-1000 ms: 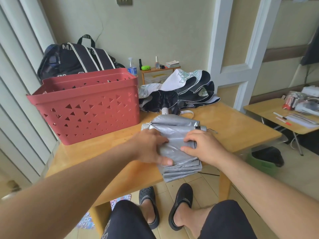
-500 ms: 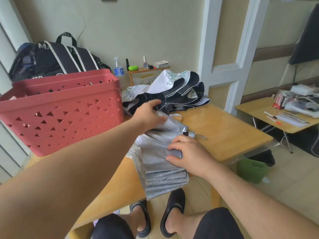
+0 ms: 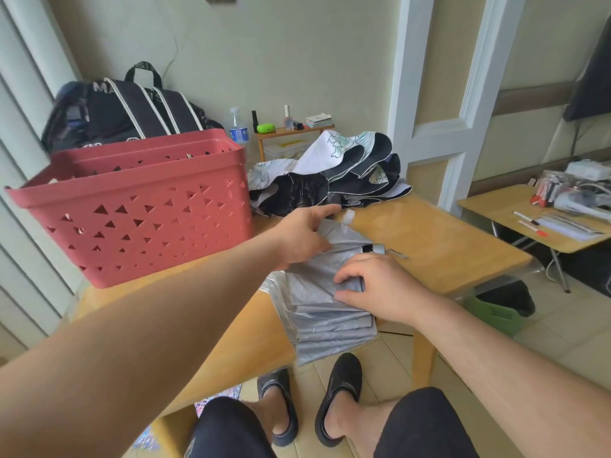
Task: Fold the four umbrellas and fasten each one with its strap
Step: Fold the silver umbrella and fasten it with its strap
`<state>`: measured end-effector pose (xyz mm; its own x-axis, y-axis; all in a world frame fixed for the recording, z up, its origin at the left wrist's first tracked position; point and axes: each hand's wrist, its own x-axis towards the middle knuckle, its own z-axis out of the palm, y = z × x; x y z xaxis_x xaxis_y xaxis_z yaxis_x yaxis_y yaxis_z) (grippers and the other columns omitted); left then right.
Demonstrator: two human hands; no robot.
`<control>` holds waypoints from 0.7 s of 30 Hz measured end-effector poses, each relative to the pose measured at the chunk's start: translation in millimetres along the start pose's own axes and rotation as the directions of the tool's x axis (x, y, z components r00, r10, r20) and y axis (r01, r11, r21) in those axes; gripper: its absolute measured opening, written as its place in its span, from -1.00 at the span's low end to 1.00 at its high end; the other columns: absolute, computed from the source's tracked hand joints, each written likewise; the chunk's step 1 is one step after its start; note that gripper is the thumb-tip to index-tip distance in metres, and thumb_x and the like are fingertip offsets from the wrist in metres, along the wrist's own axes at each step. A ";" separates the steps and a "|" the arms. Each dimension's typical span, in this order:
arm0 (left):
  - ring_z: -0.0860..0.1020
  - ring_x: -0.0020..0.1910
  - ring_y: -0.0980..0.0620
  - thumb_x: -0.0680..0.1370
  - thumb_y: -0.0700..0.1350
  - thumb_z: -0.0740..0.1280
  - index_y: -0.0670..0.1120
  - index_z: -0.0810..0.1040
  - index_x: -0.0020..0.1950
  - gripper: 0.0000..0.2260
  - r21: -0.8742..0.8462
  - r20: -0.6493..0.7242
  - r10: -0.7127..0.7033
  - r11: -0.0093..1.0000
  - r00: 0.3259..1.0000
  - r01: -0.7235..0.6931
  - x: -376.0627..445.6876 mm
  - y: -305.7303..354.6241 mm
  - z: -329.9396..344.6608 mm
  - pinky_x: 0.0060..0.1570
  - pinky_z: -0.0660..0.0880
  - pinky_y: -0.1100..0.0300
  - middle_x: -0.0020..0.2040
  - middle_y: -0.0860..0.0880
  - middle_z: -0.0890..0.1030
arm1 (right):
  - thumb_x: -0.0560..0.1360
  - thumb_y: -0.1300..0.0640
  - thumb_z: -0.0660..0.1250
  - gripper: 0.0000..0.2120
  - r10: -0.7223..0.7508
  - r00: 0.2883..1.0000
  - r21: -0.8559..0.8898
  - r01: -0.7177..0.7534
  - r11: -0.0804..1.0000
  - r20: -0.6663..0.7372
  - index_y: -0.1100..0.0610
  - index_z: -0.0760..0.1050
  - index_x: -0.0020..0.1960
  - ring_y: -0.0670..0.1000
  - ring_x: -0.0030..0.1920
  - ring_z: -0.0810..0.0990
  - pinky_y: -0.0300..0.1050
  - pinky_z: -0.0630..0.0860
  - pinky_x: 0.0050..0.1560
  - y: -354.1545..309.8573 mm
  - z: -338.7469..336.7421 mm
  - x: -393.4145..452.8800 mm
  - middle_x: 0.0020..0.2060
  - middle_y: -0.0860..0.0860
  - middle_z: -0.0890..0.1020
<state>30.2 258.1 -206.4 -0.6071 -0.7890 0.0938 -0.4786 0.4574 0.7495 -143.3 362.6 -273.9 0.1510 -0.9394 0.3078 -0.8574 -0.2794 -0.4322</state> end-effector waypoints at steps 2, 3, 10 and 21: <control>0.64 -0.17 0.30 0.50 -0.52 0.30 -0.06 0.32 0.63 -0.26 -0.100 0.018 0.015 0.995 1.000 -0.013 -4.8 5.7 -0.2 -0.24 0.46 0.37 0.38 -0.12 0.59 | 0.46 -0.08 0.57 -0.71 0.007 1.000 0.004 -0.007 1.000 0.003 -0.02 0.71 0.15 -0.16 0.14 0.57 -0.22 0.45 0.27 -1.3 -1.1 -0.5 0.08 -0.18 0.65; 0.65 -0.07 0.32 0.49 -0.54 0.27 -0.08 0.35 0.62 -0.27 -0.132 -0.003 0.013 0.991 1.000 -0.013 -6.4 6.9 -0.5 -0.27 0.43 0.43 0.35 -0.08 0.61 | 0.46 -0.09 0.57 -0.71 0.006 1.000 0.009 -0.006 1.000 0.000 -0.03 0.72 0.14 -0.17 0.13 0.57 -0.22 0.45 0.26 -1.2 -0.8 -0.8 0.06 -0.19 0.65; 0.60 -0.15 0.11 0.54 -0.28 0.51 -0.04 0.65 0.25 -0.69 -0.299 -0.104 -0.044 0.954 0.994 0.011 -6.1 -2.3 -4.6 -0.01 0.55 0.24 -0.15 0.03 0.66 | 0.41 -0.08 0.61 -0.76 0.078 0.996 0.109 -0.073 0.991 -0.046 -0.11 0.71 0.06 -0.30 0.07 0.57 -0.44 0.41 0.09 -1.1 -1.1 -3.9 -0.01 -0.26 0.65; 0.64 -0.22 0.19 0.55 -0.20 0.51 0.09 0.70 -0.06 -0.83 -0.272 -0.423 0.000 0.954 0.906 -0.127 1.2 18.4 -1.0 -0.06 0.58 0.21 -0.15 0.05 0.73 | 0.42 -0.04 0.55 -0.44 0.524 0.786 0.295 -0.442 0.847 -0.328 -0.05 0.39 0.33 0.06 0.10 0.53 -0.06 0.47 0.15 7.3 -16.3 28.9 0.21 -0.01 0.45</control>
<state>21.3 265.2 -191.8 -0.2819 -0.8885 0.3621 -0.2074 0.4249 0.8812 -153.3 336.6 -254.3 -0.4926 -0.8193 0.2934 -0.6478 0.1201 -0.7523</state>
